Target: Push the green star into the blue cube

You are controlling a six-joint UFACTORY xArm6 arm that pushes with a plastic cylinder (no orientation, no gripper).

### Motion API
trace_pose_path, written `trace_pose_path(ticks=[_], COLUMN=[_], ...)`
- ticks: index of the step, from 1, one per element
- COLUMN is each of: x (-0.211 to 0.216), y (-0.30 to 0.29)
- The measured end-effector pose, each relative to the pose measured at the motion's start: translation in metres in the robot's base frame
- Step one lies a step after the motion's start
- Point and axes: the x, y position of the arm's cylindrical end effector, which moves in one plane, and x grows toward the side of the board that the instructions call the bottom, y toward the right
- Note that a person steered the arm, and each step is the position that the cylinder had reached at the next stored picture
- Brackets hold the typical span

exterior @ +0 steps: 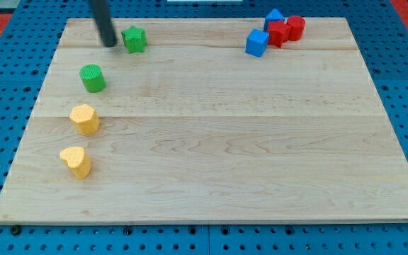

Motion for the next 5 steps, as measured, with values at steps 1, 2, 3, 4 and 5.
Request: trace_pose_path(ticks=[1,2,3,4,5], x=[0.000,0.007,-0.013,-0.025,-0.025], y=[0.108,0.060,0.059,0.086,0.096])
